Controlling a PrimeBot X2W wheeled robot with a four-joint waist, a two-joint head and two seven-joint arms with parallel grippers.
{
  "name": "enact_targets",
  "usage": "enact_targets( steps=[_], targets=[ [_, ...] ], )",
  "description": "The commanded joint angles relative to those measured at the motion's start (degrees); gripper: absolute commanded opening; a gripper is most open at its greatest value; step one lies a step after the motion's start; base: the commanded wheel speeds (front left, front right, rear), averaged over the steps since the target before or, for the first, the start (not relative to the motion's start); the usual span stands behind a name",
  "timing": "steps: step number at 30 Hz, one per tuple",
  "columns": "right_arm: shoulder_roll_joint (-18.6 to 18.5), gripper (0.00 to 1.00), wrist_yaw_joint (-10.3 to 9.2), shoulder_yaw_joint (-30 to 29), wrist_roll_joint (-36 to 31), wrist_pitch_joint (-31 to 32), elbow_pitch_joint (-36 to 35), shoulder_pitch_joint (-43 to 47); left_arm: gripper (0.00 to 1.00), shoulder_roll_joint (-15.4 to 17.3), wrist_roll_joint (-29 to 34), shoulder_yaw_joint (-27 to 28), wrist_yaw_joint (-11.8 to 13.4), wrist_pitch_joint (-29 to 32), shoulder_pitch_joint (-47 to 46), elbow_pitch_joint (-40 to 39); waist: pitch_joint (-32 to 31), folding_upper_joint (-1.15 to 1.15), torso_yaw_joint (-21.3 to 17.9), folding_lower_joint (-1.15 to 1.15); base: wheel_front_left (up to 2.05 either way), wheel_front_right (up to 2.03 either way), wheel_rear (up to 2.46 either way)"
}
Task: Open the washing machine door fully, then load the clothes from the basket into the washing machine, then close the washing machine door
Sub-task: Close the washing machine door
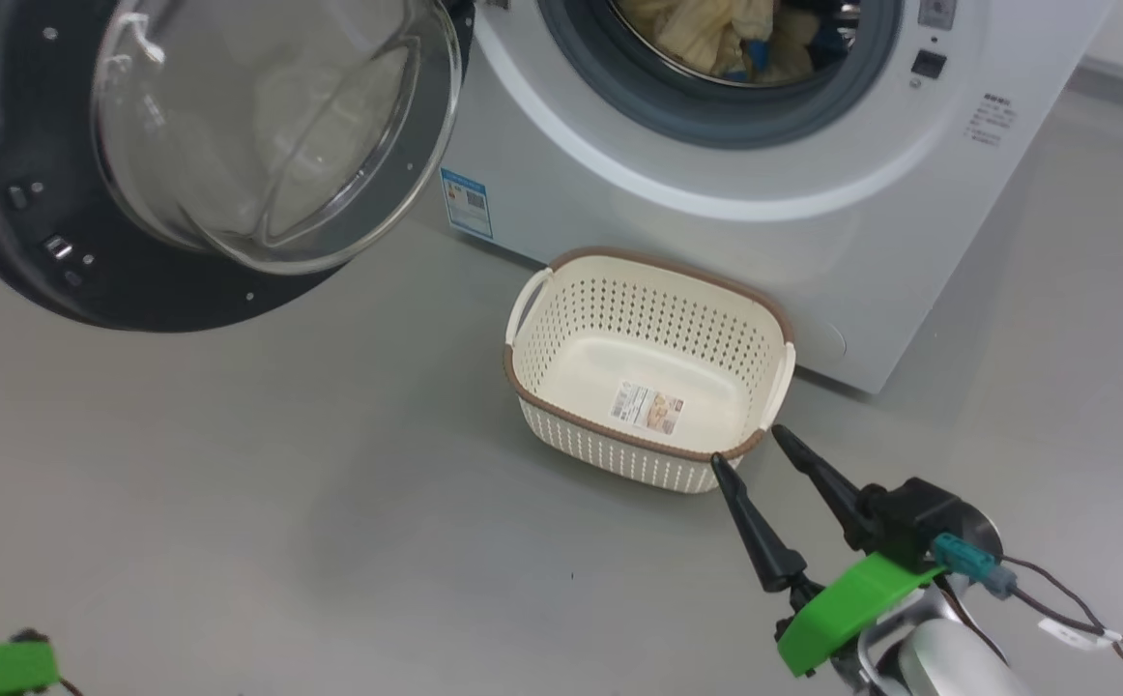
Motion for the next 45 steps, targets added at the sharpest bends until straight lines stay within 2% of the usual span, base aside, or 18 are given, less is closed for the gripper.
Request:
enact_targets(
  steps=[1,3,10,16,20,25,31,38,45],
  targets=[
    [-1.2,1.00,-0.16,0.8,-0.5,-0.4,-2.1,-3.2,0.00,2.6,-1.1,4.0,-0.3,-0.6,-4.5,-3.2,4.3,0.00,-2.5,0.00,0.00,0.00,0.00],
    [-2.1,1.00,-0.16,0.6,-0.8,-0.4,-2.3,-3.9,0.00,4.8,-3.1,6.9,-0.7,-0.6,-6.1,-3.2,6.5,0.00,-3.7,0.00,0.00,0.00,0.00],
    [-4.8,1.00,-0.16,0.5,-2.0,-0.4,-3.2,-6.1,0.00,17.3,-13.2,19.1,-1.5,0.2,-16.3,2.5,13.6,0.00,-8.1,0.00,0.00,0.00,0.00],
    [-6.4,1.00,-0.16,0.2,-2.5,-0.4,-4.1,-7.5,0.00,28.7,-24.8,24.7,-1.9,6.7,-29.2,19.5,17.9,0.00,-10.6,0.00,0.00,0.00,0.00],
    [-7.1,1.00,-0.16,0.3,-2.6,-0.4,-4.5,-8.4,0.00,33.7,-31.2,25.0,-2.1,11.2,-38.3,30.4,19.9,0.00,-11.8,0.00,0.00,0.00,0.00],
    [-7.6,1.00,-0.16,0.5,-2.9,-0.4,-4.9,-9.2,0.00,37.1,-37.4,25.1,-1.5,17.3,-49.1,42.1,21.7,0.00,-13.2,0.00,0.00,0.00,0.00],
    [-7.9,1.00,-0.16,1.2,-2.9,-0.4,-4.9,-10.1,0.00,39.8,-41.0,25.3,0.5,21.3,-58.2,52.1,22.9,0.00,-15.3,0.00,0.00,0.00,0.00],
    [-7.8,1.00,-0.16,1.2,-3.0,-0.4,-5.0,-10.2,0.00,41.3,-42.5,25.1,2.0,23.6,-63.5,58.8,23.4,0.00,-16.8,0.00,0.00,0.00,0.00],
    [-7.5,1.00,-0.16,1.1,-3.1,-0.4,-5.1,-10.2,0.00,41.3,-42.2,22.5,0.8,27.8,-65.8,63.2,23.5,0.00,-17.5,0.00,0.00,0.00,0.00]
  ],
)
